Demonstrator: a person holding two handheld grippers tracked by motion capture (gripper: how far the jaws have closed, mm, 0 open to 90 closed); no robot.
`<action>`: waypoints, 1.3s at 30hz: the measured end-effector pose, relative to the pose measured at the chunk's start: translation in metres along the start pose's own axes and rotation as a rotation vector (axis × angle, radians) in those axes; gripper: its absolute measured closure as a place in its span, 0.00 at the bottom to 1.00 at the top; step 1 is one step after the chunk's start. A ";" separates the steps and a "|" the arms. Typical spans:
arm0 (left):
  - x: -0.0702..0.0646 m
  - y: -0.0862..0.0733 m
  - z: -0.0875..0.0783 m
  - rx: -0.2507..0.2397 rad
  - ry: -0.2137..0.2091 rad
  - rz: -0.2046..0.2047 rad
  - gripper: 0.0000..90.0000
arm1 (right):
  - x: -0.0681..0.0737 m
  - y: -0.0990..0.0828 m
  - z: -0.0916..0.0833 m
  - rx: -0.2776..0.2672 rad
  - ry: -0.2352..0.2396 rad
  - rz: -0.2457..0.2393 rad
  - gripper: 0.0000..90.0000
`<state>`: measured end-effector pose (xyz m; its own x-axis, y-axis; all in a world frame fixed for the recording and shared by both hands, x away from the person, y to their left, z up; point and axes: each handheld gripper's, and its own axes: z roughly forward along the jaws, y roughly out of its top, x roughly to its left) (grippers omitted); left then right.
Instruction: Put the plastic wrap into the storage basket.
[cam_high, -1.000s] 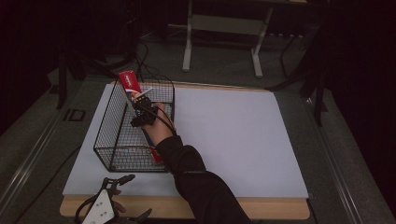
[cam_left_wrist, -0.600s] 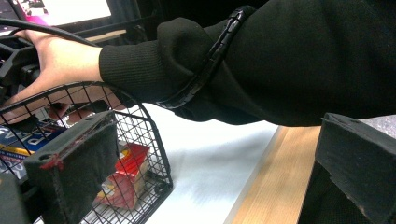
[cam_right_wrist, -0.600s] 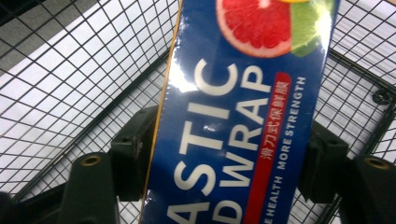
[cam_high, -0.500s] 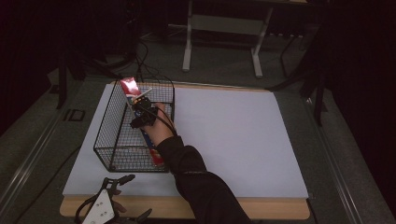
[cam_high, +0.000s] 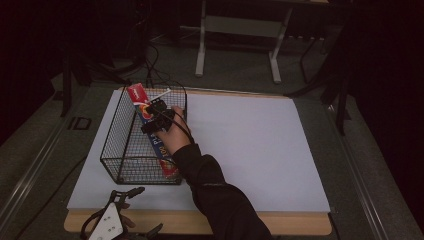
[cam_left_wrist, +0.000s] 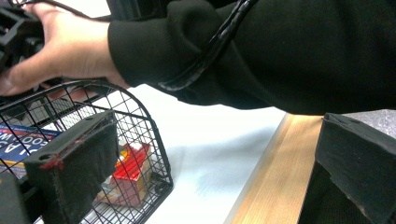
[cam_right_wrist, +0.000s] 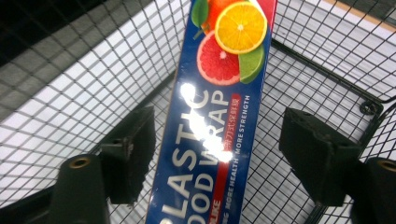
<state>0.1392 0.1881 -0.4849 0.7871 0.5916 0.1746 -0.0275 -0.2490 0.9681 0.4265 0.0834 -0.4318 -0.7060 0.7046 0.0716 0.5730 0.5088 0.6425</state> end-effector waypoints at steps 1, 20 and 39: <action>0.000 0.000 0.000 0.000 0.000 0.000 0.00 | -0.001 0.000 -0.003 -0.005 0.004 -0.005 0.28; 0.000 -0.001 0.004 0.017 -0.001 0.006 0.00 | -0.032 -0.020 -0.060 -0.083 0.068 -0.030 0.18; 0.000 -0.002 0.008 0.036 -0.001 0.013 0.00 | -0.077 -0.079 -0.112 -0.146 0.009 -0.014 0.18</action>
<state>0.1441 0.1819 -0.4883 0.7876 0.5871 0.1872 -0.0159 -0.2842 0.9586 0.3895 -0.0665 -0.4023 -0.7175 0.6932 0.0689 0.4973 0.4404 0.7475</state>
